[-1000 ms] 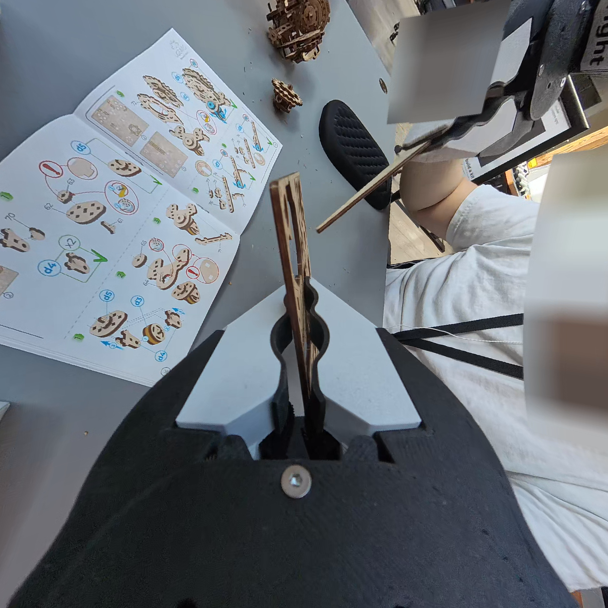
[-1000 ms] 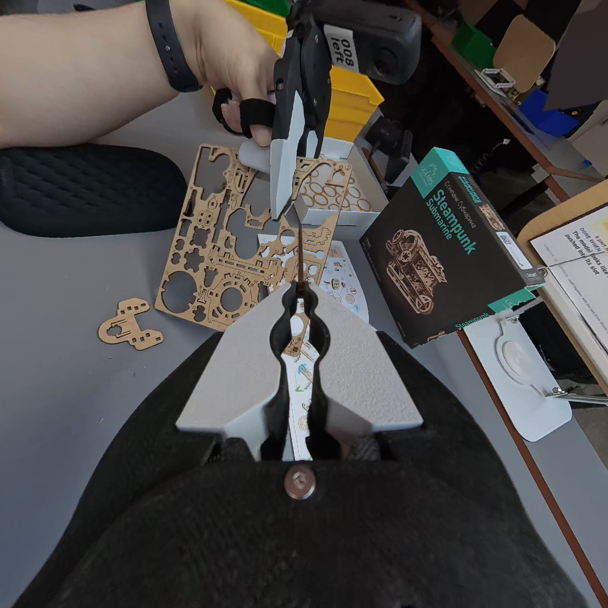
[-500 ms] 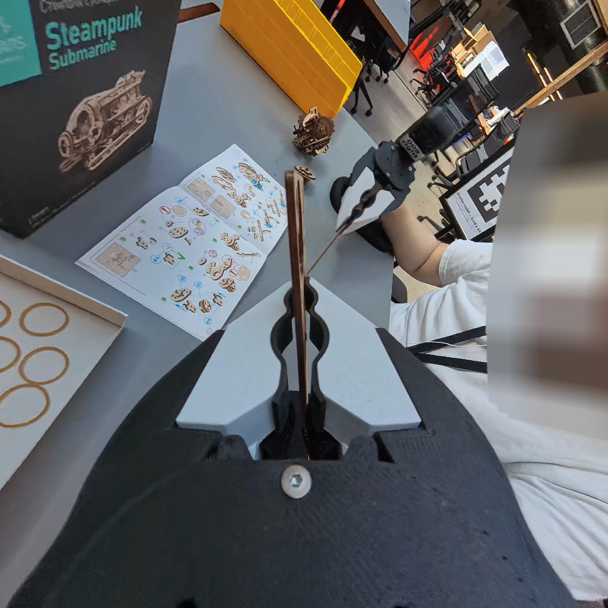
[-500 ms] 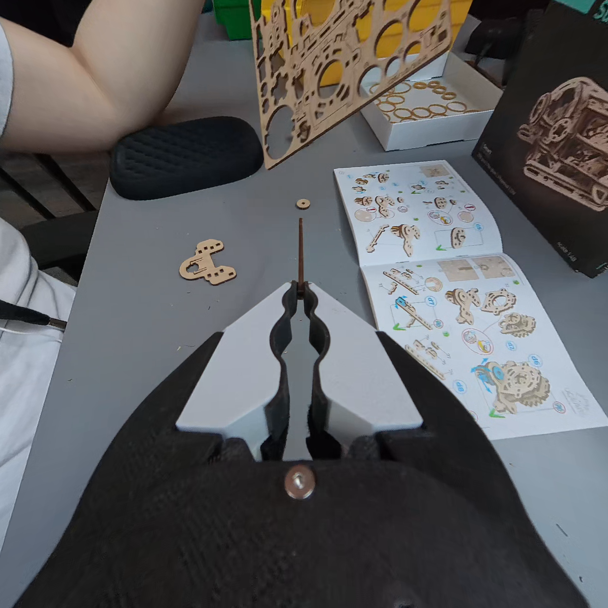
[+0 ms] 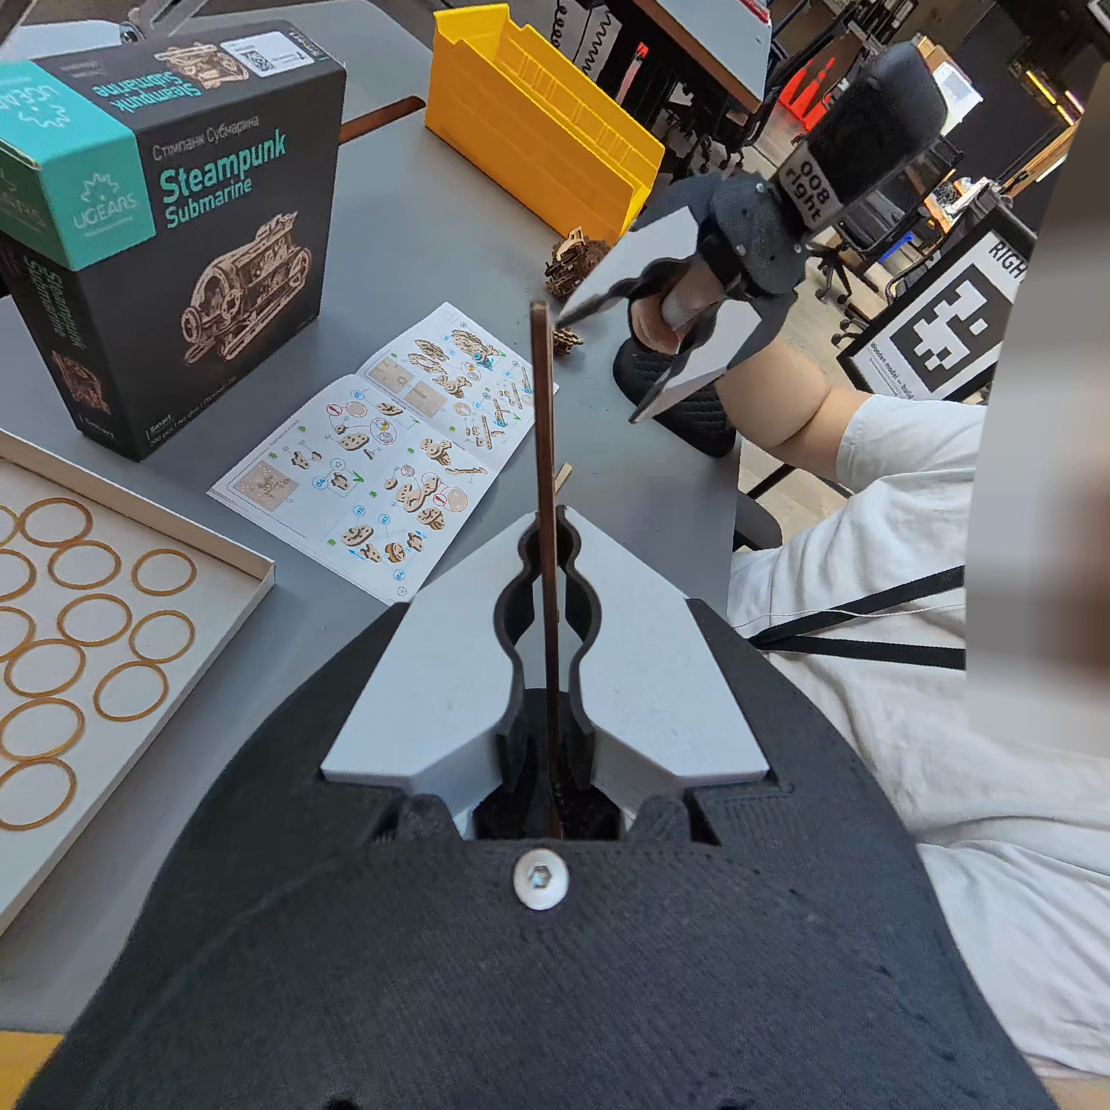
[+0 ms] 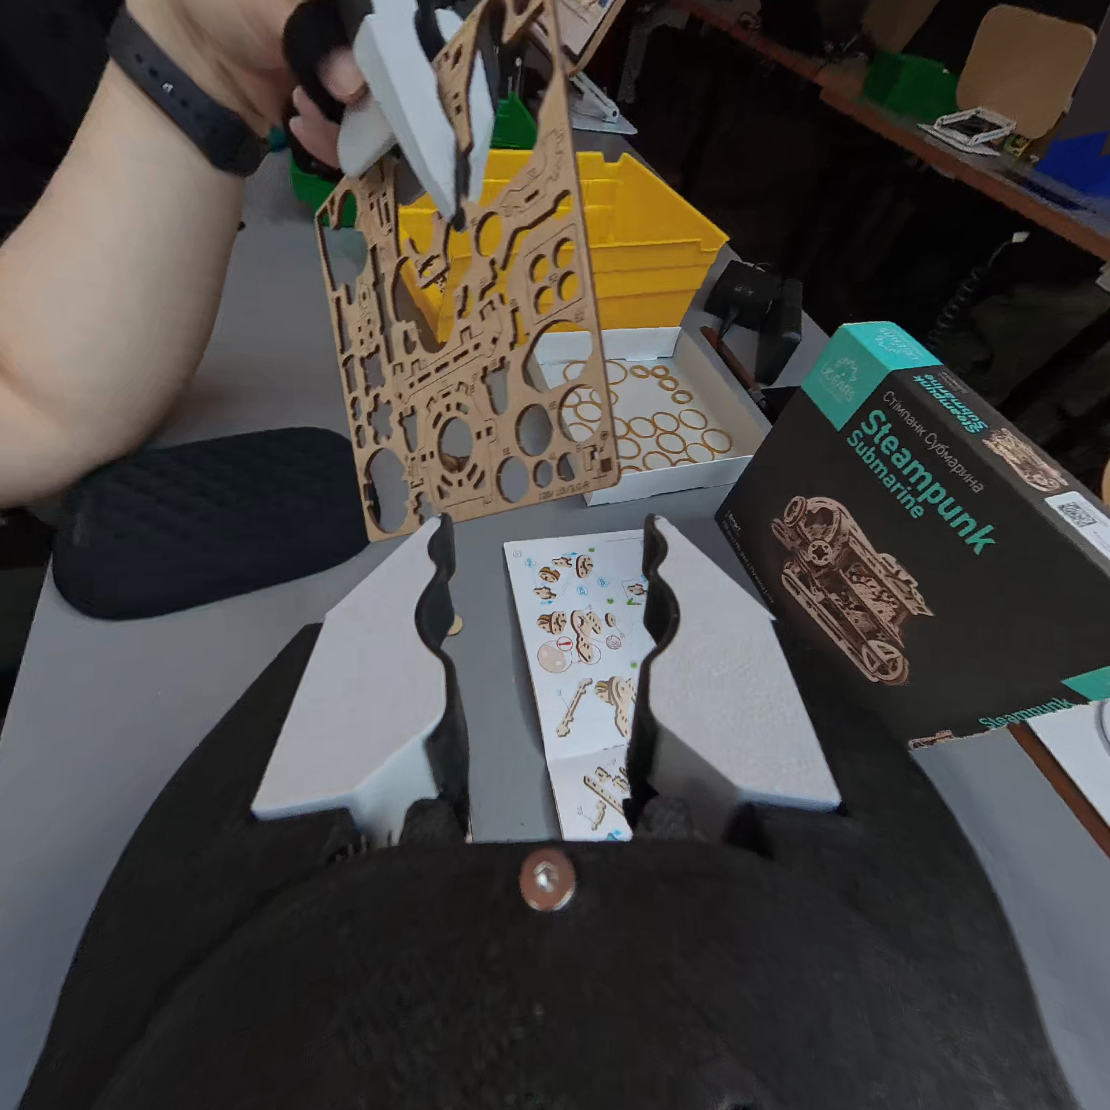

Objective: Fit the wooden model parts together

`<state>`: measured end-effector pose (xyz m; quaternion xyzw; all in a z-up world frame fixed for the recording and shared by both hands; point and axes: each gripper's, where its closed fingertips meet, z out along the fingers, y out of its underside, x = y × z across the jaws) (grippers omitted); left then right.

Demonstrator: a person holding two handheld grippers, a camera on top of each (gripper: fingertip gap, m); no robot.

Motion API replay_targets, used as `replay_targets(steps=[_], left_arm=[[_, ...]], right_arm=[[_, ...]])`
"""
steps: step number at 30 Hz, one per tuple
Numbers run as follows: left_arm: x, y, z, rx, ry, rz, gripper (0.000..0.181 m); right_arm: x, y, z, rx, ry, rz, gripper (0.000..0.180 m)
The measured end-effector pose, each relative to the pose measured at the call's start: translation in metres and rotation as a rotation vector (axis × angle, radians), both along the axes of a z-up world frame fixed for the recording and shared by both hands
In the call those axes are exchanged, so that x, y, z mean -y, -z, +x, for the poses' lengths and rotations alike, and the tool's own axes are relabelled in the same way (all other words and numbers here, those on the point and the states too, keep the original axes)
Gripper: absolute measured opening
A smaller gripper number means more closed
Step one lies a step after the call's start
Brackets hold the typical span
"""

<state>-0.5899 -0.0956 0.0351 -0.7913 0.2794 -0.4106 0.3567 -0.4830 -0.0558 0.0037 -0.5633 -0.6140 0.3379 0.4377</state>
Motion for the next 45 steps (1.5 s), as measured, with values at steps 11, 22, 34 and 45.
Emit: replay_targets(steps=[11,22,34,45], left_arm=[[-0.007,-0.024,-0.033,-0.009,-0.191,0.116,0.038],[0.079,-0.132,-0.151,-0.072,-0.978,0.586,0.052],[0.065,-0.112,-0.131,-0.138,-0.892,0.488,0.048],[0.058,-0.104,-0.122,-0.222,-0.897,0.458,0.044]], right_arm=[[0.04,0.009,-0.059,-0.228,-0.329,-0.806,0.0],[0.099,0.065,-0.159,0.128,-0.301,-1.173,0.0],[0.181,0.126,-0.268,0.414,-0.269,-1.25,0.002],[0.143,0.14,-0.264,0.409,-0.084,-0.548,0.062]])
